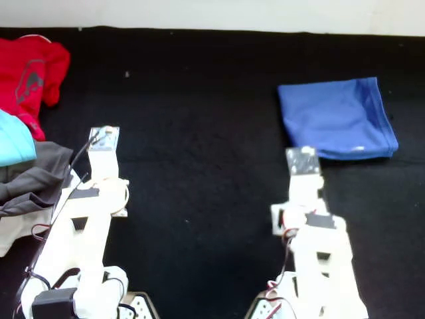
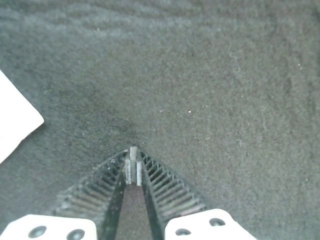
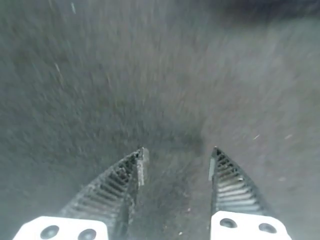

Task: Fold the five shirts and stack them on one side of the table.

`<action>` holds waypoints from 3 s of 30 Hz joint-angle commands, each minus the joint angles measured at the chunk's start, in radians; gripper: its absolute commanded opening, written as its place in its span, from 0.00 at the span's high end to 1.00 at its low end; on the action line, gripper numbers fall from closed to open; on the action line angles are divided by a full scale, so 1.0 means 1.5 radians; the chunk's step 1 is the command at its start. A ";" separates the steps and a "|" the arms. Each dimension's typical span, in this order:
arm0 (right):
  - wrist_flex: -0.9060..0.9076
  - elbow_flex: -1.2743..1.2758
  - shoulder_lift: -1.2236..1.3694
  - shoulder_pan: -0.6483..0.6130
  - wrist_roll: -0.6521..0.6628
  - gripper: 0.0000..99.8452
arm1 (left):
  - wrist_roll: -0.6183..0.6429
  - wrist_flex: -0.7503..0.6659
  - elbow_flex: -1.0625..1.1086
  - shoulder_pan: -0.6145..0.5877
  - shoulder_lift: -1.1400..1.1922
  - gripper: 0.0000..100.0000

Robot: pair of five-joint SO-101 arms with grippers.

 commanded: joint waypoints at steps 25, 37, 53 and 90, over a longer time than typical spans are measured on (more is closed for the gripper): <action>-0.116 0.083 -0.020 -0.001 -0.001 0.80 | -0.069 0.518 -0.628 -0.340 0.052 0.97; -0.116 0.083 -0.020 -0.002 0.000 0.80 | -0.074 0.629 -1.228 -0.616 0.479 0.81; -0.116 0.083 -0.020 -0.002 0.000 0.80 | -0.126 0.649 -1.578 -0.698 0.798 0.81; -0.116 0.082 -0.019 -0.003 -0.002 0.80 | 0.014 0.815 -1.274 0.187 0.188 0.99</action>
